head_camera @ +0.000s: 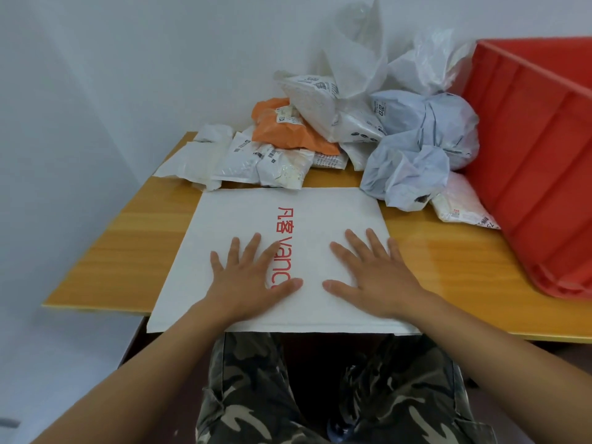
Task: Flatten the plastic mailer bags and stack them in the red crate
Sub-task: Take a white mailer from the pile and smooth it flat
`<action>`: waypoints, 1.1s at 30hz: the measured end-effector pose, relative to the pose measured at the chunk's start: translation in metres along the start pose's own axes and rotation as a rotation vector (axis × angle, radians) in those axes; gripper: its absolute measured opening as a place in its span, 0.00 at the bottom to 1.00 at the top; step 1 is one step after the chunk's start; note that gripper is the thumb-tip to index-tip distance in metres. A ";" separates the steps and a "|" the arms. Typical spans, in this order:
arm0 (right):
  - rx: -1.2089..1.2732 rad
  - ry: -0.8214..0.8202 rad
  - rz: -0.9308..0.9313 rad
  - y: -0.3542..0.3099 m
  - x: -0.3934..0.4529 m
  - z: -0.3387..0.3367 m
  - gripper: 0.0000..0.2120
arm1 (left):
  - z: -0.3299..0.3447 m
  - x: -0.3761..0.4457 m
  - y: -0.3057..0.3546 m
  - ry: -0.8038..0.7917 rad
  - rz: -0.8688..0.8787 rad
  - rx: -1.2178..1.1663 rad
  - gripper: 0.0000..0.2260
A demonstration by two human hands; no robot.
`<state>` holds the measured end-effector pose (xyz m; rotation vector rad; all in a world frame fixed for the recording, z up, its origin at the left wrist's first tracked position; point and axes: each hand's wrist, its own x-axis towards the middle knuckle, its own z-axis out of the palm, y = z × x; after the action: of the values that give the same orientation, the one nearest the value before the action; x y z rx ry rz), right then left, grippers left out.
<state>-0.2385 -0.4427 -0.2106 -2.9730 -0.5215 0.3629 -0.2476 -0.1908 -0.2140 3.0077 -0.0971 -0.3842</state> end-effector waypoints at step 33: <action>1.278 0.524 0.153 0.003 -0.001 -0.158 0.11 | -0.165 -0.020 -0.124 0.510 -0.250 -1.496 0.05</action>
<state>-0.1991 -0.4550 -0.0582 -1.7311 0.0449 -0.0902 -0.2187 -0.0501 -0.0650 1.5310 0.4152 0.2477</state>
